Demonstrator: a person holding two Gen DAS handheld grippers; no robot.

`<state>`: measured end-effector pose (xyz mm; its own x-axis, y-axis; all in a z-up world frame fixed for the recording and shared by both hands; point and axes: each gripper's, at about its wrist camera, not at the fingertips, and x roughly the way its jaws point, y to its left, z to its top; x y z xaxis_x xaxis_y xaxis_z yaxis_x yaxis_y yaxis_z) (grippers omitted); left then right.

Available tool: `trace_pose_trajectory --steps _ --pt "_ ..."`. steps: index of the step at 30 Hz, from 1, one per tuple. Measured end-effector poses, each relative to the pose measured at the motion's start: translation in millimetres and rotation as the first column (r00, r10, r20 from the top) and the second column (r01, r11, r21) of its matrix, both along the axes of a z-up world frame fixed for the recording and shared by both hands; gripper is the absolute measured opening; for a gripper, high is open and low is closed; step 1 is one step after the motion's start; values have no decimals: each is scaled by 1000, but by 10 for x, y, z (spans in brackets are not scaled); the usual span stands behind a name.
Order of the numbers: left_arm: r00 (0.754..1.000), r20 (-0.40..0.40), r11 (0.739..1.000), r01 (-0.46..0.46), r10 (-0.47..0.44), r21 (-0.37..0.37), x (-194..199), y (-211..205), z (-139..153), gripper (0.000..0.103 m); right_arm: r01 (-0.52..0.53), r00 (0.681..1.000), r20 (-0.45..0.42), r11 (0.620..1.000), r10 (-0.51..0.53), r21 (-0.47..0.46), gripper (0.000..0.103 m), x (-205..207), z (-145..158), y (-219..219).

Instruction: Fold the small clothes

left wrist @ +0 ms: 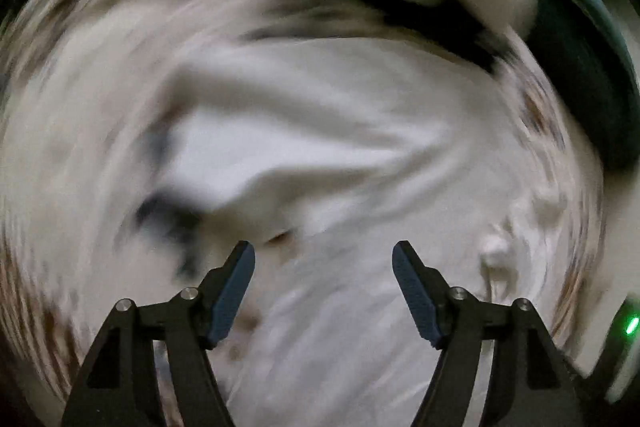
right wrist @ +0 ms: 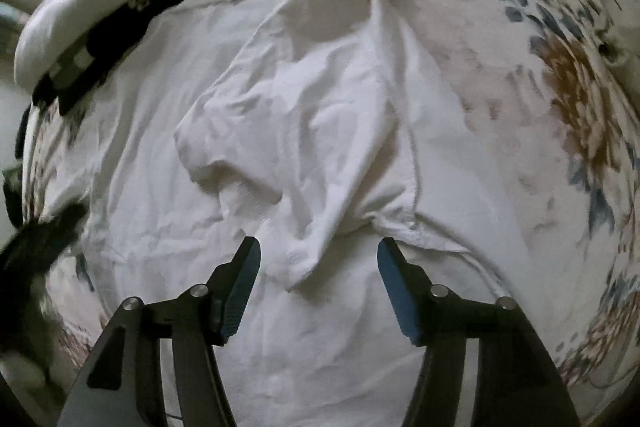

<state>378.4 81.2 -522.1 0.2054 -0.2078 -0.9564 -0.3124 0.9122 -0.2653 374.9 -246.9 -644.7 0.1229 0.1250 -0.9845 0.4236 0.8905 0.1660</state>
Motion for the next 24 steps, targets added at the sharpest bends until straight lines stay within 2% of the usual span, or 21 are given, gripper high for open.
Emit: trace_pose_trajectory --steps 1,2,3,5,7,9,10,11,13,15,17,18,19,20,22,24 --pt "994 -29 992 -107 105 -63 -91 197 -105 69 2 1000 -3 1000 -2 -2 63 17 4 19" --pt "983 -56 978 -179 174 -106 -130 333 -201 69 1 1000 -4 1000 -1 -3 63 56 2 44" --pt "964 -83 949 -263 252 -172 -154 481 -327 68 -5 1000 -5 1000 5 -5 63 99 0 81" --pt "938 -78 904 -347 338 -249 -143 626 -422 67 -9 1000 -5 1000 9 -14 63 84 -62 98" --pt "917 -34 865 -387 398 -320 -36 676 -461 66 -7 1000 -9 1000 7 -21 63 119 -99 151" --pt "908 32 859 -382 417 -341 77 646 -442 39 1 1000 -15 1000 -1 -28 63 122 -119 149" --pt "913 55 872 -367 404 -324 169 639 -431 8 7 1000 -20 1000 -8 -31 63 131 -136 153" --pt "915 65 880 -361 398 -310 219 659 -427 4 14 1000 -22 999 -14 -29 63 134 -146 153" --pt "903 122 889 -369 412 -272 277 736 -321 4 31 999 -26 999 -31 -31 63 152 -165 159" --pt "909 196 920 -327 369 -217 358 664 -162 3 39 999 -23 999 -39 -34 63 56 -137 110" --pt "915 312 964 -216 255 -153 436 522 121 3 44 999 -17 998 -44 -38 63 12 -97 54" --pt "916 367 985 -129 162 -112 469 328 285 3 45 999 -15 998 -46 -39 63 2 -82 40" --pt "912 398 994 -66 97 -90 500 174 357 3 48 999 -13 998 -48 -39 63 -22 -70 23" --pt "907 420 996 3 34 -86 507 10 396 3 55 998 -13 998 -55 -40 63 -49 -60 -2" --pt "903 416 984 157 -108 -86 530 -462 394 3 67 998 -15 997 -68 -40 63 -106 -49 -71" --pt "890 387 947 304 -242 -105 492 -865 278 3 84 996 -20 996 -84 -43 63 -195 -34 -171"
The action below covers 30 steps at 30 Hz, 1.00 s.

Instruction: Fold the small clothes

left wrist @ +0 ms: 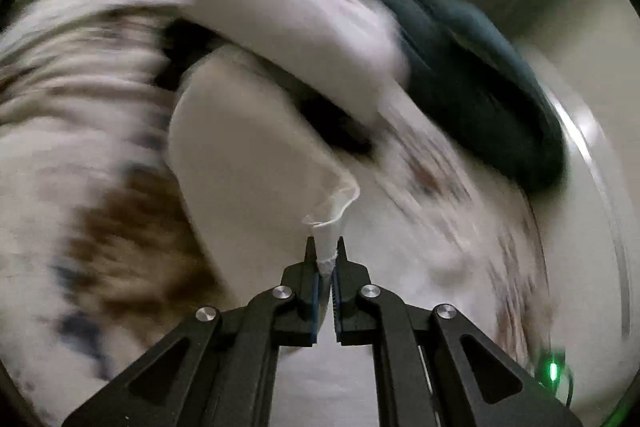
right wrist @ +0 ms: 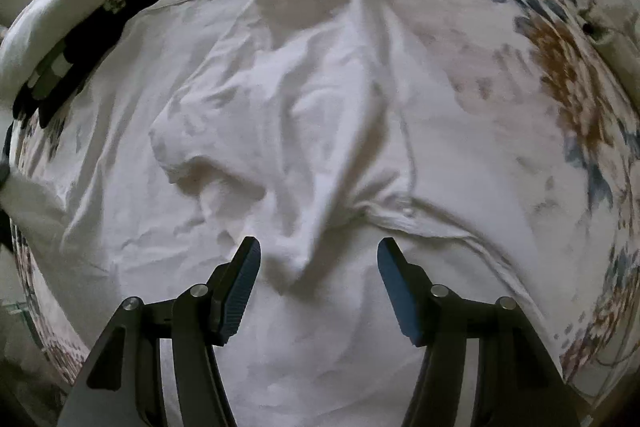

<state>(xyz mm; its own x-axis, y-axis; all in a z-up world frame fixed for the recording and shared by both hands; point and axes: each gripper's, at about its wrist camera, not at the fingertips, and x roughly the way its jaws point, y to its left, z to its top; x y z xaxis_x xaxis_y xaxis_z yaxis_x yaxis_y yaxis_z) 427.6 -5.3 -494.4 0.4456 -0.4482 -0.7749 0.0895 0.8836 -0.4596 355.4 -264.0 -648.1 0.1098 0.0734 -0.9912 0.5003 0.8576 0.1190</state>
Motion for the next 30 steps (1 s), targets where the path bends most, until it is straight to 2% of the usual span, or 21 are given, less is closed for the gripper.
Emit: trace_pose_trajectory --steps 2,3,4,6,9,10,11,14,17,20,22,23,24,25,26,28,30 --pt "984 -82 987 158 -156 21 -43 -397 -217 5 15 1000 -5 1000 -15 -1 63 -89 22 -98" --pt "960 -157 971 238 -232 22 -62 -551 -348 5 23 1000 -9 1000 -23 -1 63 -123 26 -133" --pt "939 -211 960 281 -272 10 -87 -605 -421 6 30 999 -12 1000 -30 2 63 -156 32 -163" --pt "927 -251 958 285 -279 -11 -114 -518 -443 8 44 999 -15 999 -44 12 63 -217 50 -220" --pt "946 -251 979 204 -205 -27 9 -167 -322 34 47 999 16 998 -48 33 63 -282 135 -257" --pt "952 -247 983 180 -179 -22 39 -66 -291 51 52 998 38 997 -54 55 63 -295 173 -253" --pt "961 -236 989 148 -145 -7 136 47 -278 64 60 996 64 995 -65 82 63 -304 213 -246" --pt "975 -205 994 101 -90 40 455 247 -278 65 78 988 123 985 -97 154 63 -297 344 -262" --pt "974 -198 985 131 -107 116 722 169 -356 65 108 972 173 960 -157 259 63 -97 417 -160" --pt "970 -207 976 161 -129 148 824 76 -420 65 134 965 171 932 -201 336 63 146 341 -91" --pt "965 -210 966 195 -158 170 905 6 -475 65 144 974 116 930 -193 339 63 353 193 84" --pt "963 -206 955 215 -173 202 948 -61 -514 65 149 979 81 930 -186 336 52 401 102 120" --pt "961 -210 944 231 -182 235 1003 -124 -582 65 144 984 59 939 -171 312 36 444 61 178" --pt "959 -220 929 239 -180 283 1074 -157 -675 65 128 989 40 954 -144 269 13 462 34 222" --pt "958 -231 921 236 -168 309 1142 -170 -750 65 109 992 32 969 -119 223 13 435 39 242" --pt "956 -252 930 224 -151 293 1263 -142 -847 65 77 997 3 985 -78 155 13 356 28 267" --pt "960 -245 940 200 -132 275 1287 -92 -784 65 70 998 -5 982 -70 176 13 268 33 251"
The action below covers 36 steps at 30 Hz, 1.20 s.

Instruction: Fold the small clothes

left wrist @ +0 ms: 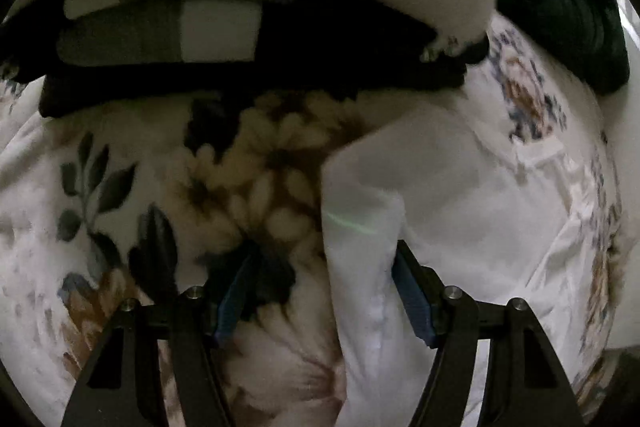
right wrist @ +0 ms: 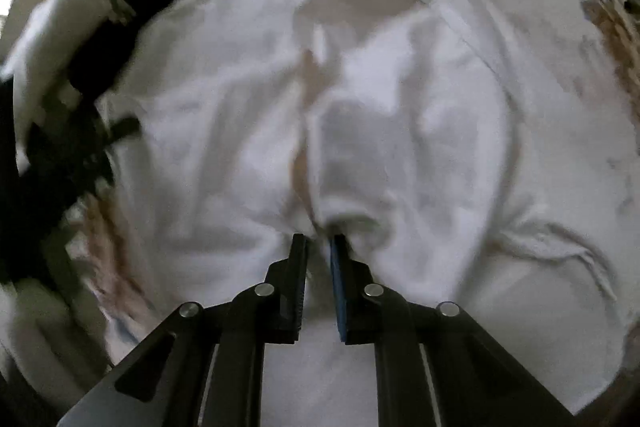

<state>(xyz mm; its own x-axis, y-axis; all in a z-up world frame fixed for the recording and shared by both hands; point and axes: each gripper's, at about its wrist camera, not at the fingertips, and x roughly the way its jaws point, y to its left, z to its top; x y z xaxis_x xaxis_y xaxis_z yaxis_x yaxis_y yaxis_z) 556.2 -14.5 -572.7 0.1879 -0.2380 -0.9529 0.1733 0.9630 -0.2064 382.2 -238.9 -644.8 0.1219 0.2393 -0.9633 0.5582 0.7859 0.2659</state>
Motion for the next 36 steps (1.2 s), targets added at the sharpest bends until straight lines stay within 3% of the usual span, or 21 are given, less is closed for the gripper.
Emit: trace_pose_trajectory --steps 3,4,5,7,9,11,12,15,20,25,27,29,30,32,36 --pt "997 73 1000 -13 14 -14 -185 44 314 65 -36 999 -8 999 36 12 23 -36 130 -72" --pt "995 98 1000 -19 18 2 -284 48 419 65 -57 998 -3 998 56 -11 40 -40 227 -106" --pt "993 118 1000 -23 21 16 -391 49 518 76 -77 997 -1 995 77 -63 58 -50 349 -150" --pt "991 134 999 -28 23 33 -649 32 700 99 -105 994 6 983 107 -153 65 -7 525 -221" --pt "989 144 998 -52 45 46 -941 5 836 100 -148 988 12 965 155 -215 77 -10 712 -311" --pt "989 137 995 -74 64 70 -1164 52 900 100 -180 981 24 954 191 -240 99 -19 856 -406" --pt "989 128 993 -90 80 77 -1274 43 929 100 -199 976 37 949 215 -243 102 -31 925 -441" --pt "989 98 990 -117 109 75 -1565 -101 968 100 -235 967 47 947 250 -220 103 -108 1060 -599" --pt "991 71 987 -117 110 108 -2296 -592 1026 100 -301 951 42 949 306 -99 103 -321 1156 -1076" --pt "983 -58 981 -171 176 89 -3168 -1401 902 100 -396 918 -7 918 396 -14 102 -420 1080 -1699" --pt "975 -111 979 -184 193 88 -3435 -1724 794 100 -453 892 -14 892 453 0 94 -442 1095 -1982" --pt "965 -154 976 -200 212 91 -3705 -2050 653 100 -502 865 -25 865 502 -9 61 -440 1100 -2234" --pt "961 -169 974 -205 219 95 -3831 -2177 583 100 -524 852 -38 852 523 -13 55 -430 1082 -2375" --pt "952 -204 972 -211 228 102 -4042 -2413 426 100 -535 844 -35 845 535 4 54 -403 1064 -2612" --pt "944 -247 974 -197 218 110 -4322 -2788 143 100 -507 861 0 859 508 75 55 -210 888 -3005"
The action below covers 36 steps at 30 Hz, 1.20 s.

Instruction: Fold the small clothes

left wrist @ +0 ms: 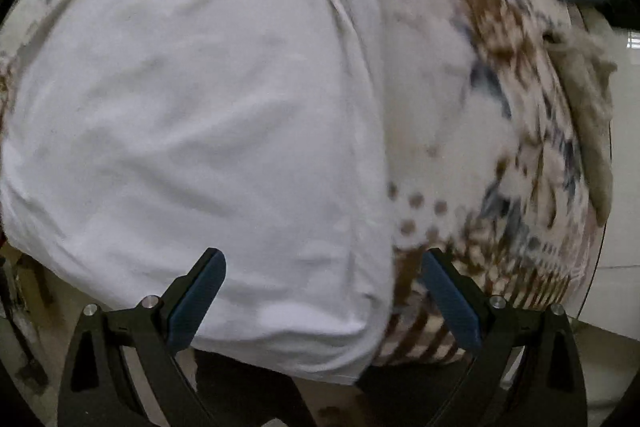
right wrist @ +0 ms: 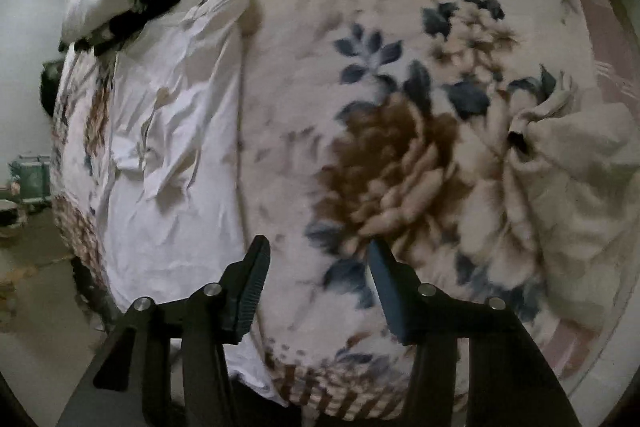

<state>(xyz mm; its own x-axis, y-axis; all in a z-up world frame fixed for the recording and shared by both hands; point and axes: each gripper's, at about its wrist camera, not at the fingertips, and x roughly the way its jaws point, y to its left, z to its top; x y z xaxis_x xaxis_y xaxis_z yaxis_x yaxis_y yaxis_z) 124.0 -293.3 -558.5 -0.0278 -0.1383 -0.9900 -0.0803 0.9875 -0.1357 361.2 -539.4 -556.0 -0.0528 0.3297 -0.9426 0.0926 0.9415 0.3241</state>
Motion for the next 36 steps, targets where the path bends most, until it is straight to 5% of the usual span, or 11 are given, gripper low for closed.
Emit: trace_pose_trajectory --steps 6,9,10,11,19,20,22,29,36 --pt "999 40 998 -27 25 50 -68 -211 -227 96 44 999 18 988 -47 146 55 548 -422 16" --pt "994 107 996 -41 32 79 -64 -205 -202 49 40 998 33 980 -47 197 55 906 -613 242" --pt "992 120 994 -53 42 95 -60 -175 -191 16 38 998 43 977 -48 212 55 1029 -668 319" --pt "990 133 993 -68 54 96 -55 -136 -175 8 36 998 50 973 -49 226 55 1149 -730 397" --pt "958 224 981 -189 176 34 -102 202 135 3 66 997 15 944 -75 322 51 1832 -1166 967" --pt "955 229 979 -201 189 29 -106 229 174 3 70 997 17 947 -79 314 27 1859 -1171 1008" --pt "944 241 972 -235 227 8 -111 333 286 3 56 997 32 959 -67 279 6 1895 -1134 1111" --pt "899 265 936 -346 349 -60 -317 865 721 3 -7 995 101 982 -12 189 4 1880 -522 1328" --pt "865 283 909 -410 414 -75 -247 1920 897 3 -109 983 155 990 95 87 4 2038 51 2227"
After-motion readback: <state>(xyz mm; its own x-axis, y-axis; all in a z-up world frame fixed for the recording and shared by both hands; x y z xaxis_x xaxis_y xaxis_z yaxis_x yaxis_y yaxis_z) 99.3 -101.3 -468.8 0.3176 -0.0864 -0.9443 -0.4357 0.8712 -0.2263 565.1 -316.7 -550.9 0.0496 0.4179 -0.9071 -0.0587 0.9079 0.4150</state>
